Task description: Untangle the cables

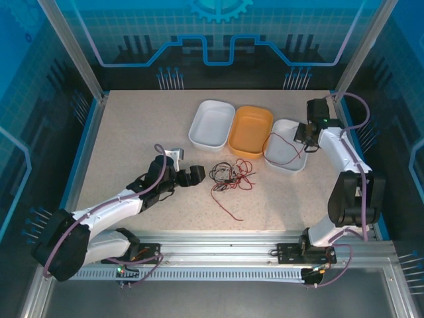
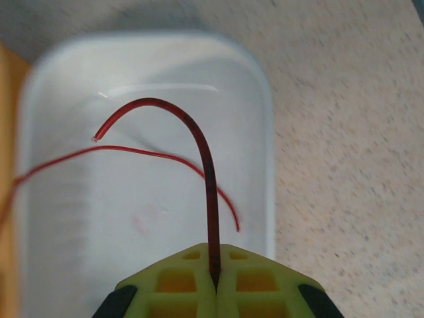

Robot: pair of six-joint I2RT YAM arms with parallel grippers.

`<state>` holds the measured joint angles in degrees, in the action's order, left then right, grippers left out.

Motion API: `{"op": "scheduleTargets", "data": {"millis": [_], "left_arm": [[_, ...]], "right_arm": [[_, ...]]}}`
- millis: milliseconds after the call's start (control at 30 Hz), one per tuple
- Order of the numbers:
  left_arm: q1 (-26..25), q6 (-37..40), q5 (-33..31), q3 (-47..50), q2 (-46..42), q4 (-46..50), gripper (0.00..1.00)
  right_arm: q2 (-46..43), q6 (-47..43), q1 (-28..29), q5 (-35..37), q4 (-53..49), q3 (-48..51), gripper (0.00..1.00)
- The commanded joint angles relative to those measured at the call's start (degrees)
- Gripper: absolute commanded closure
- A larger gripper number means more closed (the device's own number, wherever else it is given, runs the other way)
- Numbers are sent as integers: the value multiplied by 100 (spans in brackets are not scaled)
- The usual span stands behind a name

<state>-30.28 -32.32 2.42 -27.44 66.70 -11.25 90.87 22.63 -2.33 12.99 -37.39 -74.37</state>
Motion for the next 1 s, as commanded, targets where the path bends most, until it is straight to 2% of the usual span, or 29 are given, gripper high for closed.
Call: {"op": "scheduleTargets", "data": {"millis": [0, 100, 333, 500, 633, 767, 967], "left_arm": [[-52, -82, 131, 28, 122, -139, 1], [-57, -86, 179, -5, 185, -167, 1], [-56, -58, 161, 10, 114, -109, 1], [-57, -38, 128, 45, 63, -86, 1], [-55, -32, 114, 63, 25, -49, 1], [-56, -12, 85, 47, 9, -36, 1], [-54, -20, 92, 32, 51, -38, 1]], "right_arm": [[-142, -132, -44, -858, -208, -372, 100], [-295, -88, -53, -960, -156, -474, 100], [-284, -404, -134, -71, -439, -905, 100], [-167, -721, -162, 824, -583, -939, 100], [-191, -843, -253, 1196, -634, -870, 100], [-262, -872, -303, 1200, -598, -763, 100], [-177, -822, -213, 446, -287, -451, 100]]}}
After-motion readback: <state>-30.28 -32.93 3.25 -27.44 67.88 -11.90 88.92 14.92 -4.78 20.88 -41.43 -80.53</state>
